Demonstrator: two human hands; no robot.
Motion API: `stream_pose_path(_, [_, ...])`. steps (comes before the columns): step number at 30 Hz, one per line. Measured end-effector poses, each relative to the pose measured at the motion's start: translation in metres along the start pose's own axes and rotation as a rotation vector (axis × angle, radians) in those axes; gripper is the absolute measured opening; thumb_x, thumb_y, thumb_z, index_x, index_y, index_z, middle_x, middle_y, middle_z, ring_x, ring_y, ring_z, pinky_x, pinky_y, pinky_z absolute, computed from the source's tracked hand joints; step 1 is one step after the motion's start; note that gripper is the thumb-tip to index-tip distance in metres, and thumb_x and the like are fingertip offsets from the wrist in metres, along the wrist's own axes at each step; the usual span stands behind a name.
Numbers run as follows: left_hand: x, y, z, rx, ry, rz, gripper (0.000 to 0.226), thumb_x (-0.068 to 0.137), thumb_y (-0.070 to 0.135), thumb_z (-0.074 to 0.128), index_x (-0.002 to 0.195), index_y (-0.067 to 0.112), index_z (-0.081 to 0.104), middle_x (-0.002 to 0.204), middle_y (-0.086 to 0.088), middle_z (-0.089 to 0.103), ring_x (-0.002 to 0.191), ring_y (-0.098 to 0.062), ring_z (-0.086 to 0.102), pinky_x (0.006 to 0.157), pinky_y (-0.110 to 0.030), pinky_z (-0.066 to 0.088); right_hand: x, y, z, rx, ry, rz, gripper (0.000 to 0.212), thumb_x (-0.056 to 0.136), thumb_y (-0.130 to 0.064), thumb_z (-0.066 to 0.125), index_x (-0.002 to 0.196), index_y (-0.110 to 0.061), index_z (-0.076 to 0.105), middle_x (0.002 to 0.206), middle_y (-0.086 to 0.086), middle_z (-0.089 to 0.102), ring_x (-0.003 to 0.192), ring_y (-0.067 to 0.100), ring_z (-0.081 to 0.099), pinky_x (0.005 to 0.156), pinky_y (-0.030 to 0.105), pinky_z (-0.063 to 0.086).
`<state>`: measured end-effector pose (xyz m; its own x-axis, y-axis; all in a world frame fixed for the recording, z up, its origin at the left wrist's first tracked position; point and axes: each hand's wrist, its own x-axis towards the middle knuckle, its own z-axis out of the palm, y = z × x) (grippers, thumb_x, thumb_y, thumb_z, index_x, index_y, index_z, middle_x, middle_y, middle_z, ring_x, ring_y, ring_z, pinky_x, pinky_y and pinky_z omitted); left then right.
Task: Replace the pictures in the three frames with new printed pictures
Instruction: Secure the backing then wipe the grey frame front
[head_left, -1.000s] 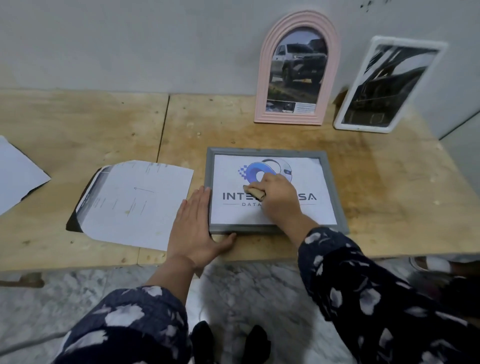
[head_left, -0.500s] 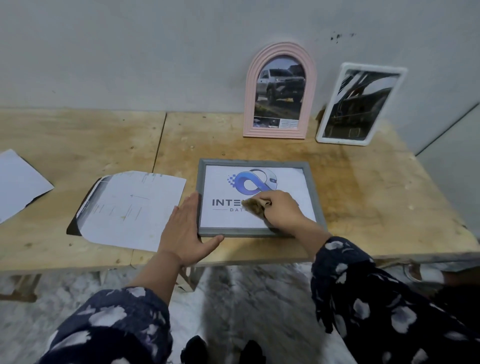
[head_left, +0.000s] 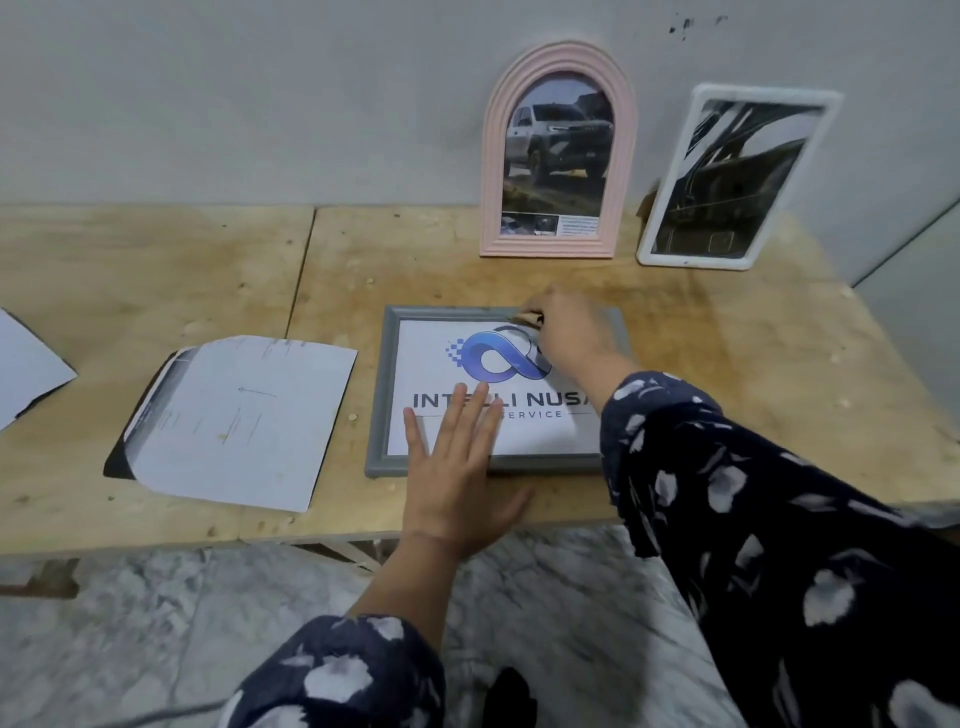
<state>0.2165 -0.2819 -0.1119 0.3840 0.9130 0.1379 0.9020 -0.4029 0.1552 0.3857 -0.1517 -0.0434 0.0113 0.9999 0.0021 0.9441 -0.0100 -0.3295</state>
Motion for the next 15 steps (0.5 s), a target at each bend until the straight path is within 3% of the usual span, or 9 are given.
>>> stream_pose_path(3, [0.001, -0.001, 0.003, -0.002, 0.033, -0.037, 0.088, 0.079, 0.071, 0.043, 0.148, 0.018, 0.032, 0.158, -0.003, 0.026, 0.148, -0.022, 0.014, 0.111, -0.065, 0.002, -0.003, 0.008, 0.019, -0.085, -0.075, -0.011, 0.028, 0.085, -0.007, 0.058, 0.109, -0.017, 0.070, 0.107, 0.005, 0.062, 0.100, 0.028, 0.057, 0.066, 0.028, 0.037])
stream_pose_path(8, [0.005, -0.001, 0.004, 0.017, 0.018, -0.060, 0.080, 0.083, 0.069, 0.038, 0.149, 0.026, 0.024, 0.158, -0.003, 0.025, 0.149, -0.022, 0.012, 0.106, -0.072, -0.001, -0.026, 0.017, 0.032, -0.040, -0.079, -0.020, 0.047, 0.079, 0.001, 0.057, 0.117, -0.025, 0.067, 0.109, 0.002, 0.061, 0.103, 0.027, 0.049, 0.079, 0.030, 0.039])
stream_pose_path(11, [0.005, 0.000, 0.004, 0.044, 0.005, -0.083, 0.085, 0.083, 0.070, 0.035, 0.151, 0.022, 0.019, 0.159, -0.004, 0.023, 0.149, -0.023, 0.011, 0.105, -0.075, 0.002, -0.049, 0.017, 0.038, 0.000, -0.061, -0.033, 0.037, 0.084, -0.018, 0.047, 0.115, -0.025, 0.068, 0.112, -0.001, 0.064, 0.106, 0.025, 0.051, 0.079, 0.027, 0.036])
stream_pose_path(13, [0.005, 0.001, 0.004, 0.054, 0.005, -0.095, 0.087, 0.083, 0.071, 0.033, 0.151, 0.020, 0.016, 0.159, -0.004, 0.023, 0.149, -0.024, 0.012, 0.106, -0.074, 0.003, -0.067, 0.016, 0.046, 0.103, 0.038, -0.043, 0.041, 0.082, -0.031, 0.039, 0.103, -0.024, 0.073, 0.101, -0.001, 0.068, 0.097, 0.026, 0.056, 0.072, 0.022, 0.030])
stream_pose_path(15, [0.005, 0.002, 0.003, 0.072, -0.005, -0.105, 0.088, 0.083, 0.072, 0.031, 0.151, 0.019, 0.017, 0.159, -0.004, 0.023, 0.149, -0.024, 0.013, 0.108, -0.073, 0.001, -0.086, 0.016, 0.051, 0.129, 0.103, -0.068, 0.028, 0.081, -0.025, 0.048, 0.088, -0.023, 0.075, 0.084, -0.001, 0.068, 0.079, 0.026, 0.058, 0.066, 0.018, 0.024])
